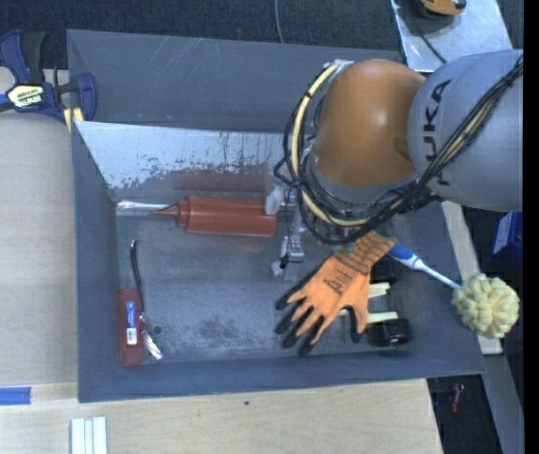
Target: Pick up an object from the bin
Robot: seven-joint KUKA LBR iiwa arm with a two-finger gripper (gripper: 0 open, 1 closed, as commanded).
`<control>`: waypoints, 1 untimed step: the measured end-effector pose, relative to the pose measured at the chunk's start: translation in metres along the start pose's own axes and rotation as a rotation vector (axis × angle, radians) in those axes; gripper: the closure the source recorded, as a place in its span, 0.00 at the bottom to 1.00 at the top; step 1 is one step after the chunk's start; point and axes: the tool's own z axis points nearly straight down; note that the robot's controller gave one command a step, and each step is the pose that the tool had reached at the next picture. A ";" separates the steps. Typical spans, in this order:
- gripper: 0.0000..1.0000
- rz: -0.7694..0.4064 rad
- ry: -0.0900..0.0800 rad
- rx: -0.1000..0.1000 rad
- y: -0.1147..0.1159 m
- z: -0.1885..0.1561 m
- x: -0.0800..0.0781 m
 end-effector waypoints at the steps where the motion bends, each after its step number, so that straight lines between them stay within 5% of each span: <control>1: 0.00 0.059 -0.001 0.002 -0.062 0.025 0.031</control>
Offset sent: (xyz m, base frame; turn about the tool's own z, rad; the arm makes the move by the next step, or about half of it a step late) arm -0.0096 -0.0902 -0.0363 -0.1254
